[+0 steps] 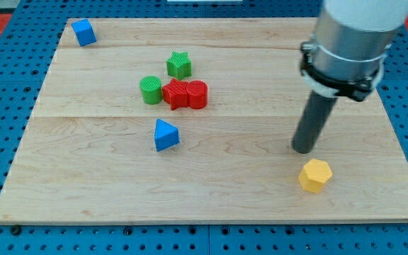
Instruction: Slide the blue triangle towards the center right
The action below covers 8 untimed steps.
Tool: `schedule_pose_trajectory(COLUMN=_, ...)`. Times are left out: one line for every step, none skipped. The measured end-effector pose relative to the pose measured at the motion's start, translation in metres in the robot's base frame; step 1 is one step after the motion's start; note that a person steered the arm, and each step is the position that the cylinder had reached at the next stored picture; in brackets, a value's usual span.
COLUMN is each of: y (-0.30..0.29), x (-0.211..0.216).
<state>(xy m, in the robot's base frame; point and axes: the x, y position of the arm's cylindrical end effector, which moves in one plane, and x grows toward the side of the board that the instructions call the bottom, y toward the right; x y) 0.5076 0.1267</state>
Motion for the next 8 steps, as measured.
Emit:
schedule_pose_trajectory(y=-0.049, x=0.000)
schedule_pose_trajectory(y=-0.079, x=0.000)
schedule_pose_trajectory(y=-0.077, x=-0.002)
schedule_pose_trajectory(y=-0.085, x=-0.001)
schedule_pose_trajectory(y=-0.133, x=0.005)
schedule_pose_trajectory(y=-0.185, x=0.004)
schedule_pose_trajectory(y=-0.213, x=0.004)
schedule_pose_trajectory(y=-0.236, x=-0.023)
